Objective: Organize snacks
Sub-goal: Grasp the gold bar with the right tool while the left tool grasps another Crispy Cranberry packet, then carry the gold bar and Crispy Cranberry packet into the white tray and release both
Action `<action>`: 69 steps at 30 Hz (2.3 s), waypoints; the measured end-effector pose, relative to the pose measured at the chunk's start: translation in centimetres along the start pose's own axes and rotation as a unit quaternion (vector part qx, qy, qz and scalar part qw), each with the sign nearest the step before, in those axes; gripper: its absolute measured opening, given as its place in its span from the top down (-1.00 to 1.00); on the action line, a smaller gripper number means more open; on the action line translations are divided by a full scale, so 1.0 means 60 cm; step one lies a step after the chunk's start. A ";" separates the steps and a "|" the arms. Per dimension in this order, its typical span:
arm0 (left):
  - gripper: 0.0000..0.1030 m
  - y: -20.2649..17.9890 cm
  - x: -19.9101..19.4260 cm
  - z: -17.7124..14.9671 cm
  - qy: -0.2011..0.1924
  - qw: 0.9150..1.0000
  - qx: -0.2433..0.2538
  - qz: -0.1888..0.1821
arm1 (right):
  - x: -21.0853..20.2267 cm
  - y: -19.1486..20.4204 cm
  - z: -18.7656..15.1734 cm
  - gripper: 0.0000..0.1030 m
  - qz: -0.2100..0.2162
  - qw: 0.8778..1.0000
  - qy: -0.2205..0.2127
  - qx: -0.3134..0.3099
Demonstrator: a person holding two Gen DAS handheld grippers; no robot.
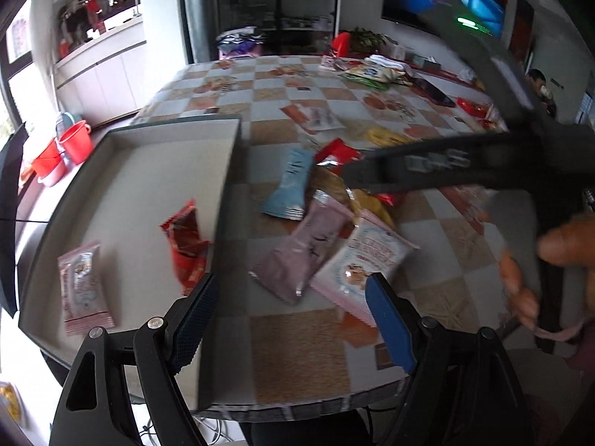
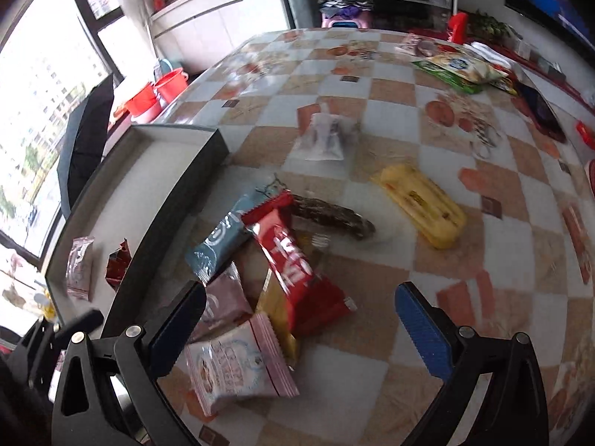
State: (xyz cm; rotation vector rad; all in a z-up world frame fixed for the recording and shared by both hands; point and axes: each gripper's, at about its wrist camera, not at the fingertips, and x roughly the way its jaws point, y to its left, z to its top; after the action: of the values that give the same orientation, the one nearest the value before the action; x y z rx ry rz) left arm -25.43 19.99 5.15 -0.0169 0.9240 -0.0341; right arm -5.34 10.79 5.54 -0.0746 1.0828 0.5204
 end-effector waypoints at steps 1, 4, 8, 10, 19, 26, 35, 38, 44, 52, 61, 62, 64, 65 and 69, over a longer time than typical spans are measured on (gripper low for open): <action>-0.62 -0.003 0.002 0.000 0.002 1.000 0.003 -0.001 | 0.009 0.005 0.007 -0.98 -0.001 1.000 0.004 -0.003; -0.62 -0.013 0.010 0.002 0.008 1.000 0.012 -0.002 | 0.034 0.010 0.016 -0.98 -0.008 1.000 0.014 -0.007; -0.62 -0.021 0.016 0.006 0.011 1.000 0.017 -0.008 | 0.060 0.001 0.022 -0.98 -0.039 0.999 0.029 -0.006; -0.62 -0.027 0.022 0.011 0.013 1.000 0.020 -0.015 | 0.064 -0.022 0.018 -0.98 -0.048 0.998 0.033 0.012; -0.62 -0.087 0.060 0.024 0.033 0.995 0.074 -0.049 | 0.020 -0.132 -0.020 -0.98 -0.082 0.994 0.025 0.072; -0.64 -0.129 0.092 0.023 0.047 0.986 0.154 -0.047 | -0.015 -0.170 -0.060 -0.98 -0.078 0.995 0.004 0.057; -0.64 -0.129 0.114 0.038 0.074 0.984 0.139 -0.083 | -0.013 -0.149 -0.078 -1.00 -0.101 0.995 -0.016 -0.003; -0.64 -0.132 0.113 0.038 0.076 0.984 0.140 -0.084 | -0.017 -0.148 -0.086 -1.00 -0.095 0.995 -0.020 -0.014; -0.65 -0.140 0.115 0.040 0.080 0.984 0.136 -0.079 | -0.016 -0.150 -0.095 -1.00 -0.078 0.996 -0.026 -0.046; -0.24 -0.156 0.105 0.037 0.077 0.988 0.119 -0.064 | -0.018 -0.114 -0.092 -0.66 -0.069 0.995 -0.003 -0.075; -0.17 -0.125 0.080 0.032 0.065 0.994 0.066 -0.060 | -0.057 -0.136 -0.127 0.46 -0.028 0.998 0.000 -0.051; -0.17 -0.124 0.077 0.032 0.064 0.994 0.062 -0.061 | -0.063 -0.141 -0.133 0.46 -0.023 0.999 -0.001 -0.043; -0.17 -0.121 0.070 0.033 0.060 0.995 0.057 -0.061 | -0.075 -0.158 -0.146 0.46 -0.007 1.000 0.001 -0.022; -0.17 -0.121 0.067 0.033 0.058 0.995 0.055 -0.060 | -0.082 -0.167 -0.152 0.46 -0.001 1.000 0.002 -0.012; -0.17 -0.121 0.053 0.034 0.048 0.996 0.051 -0.058 | -0.106 -0.201 -0.170 0.45 0.021 0.999 0.000 0.033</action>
State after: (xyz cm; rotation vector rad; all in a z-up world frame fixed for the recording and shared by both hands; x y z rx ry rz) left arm -22.03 12.64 4.06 0.0257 1.0151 -0.1905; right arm -10.76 -5.25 3.80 0.0064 1.1017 0.5212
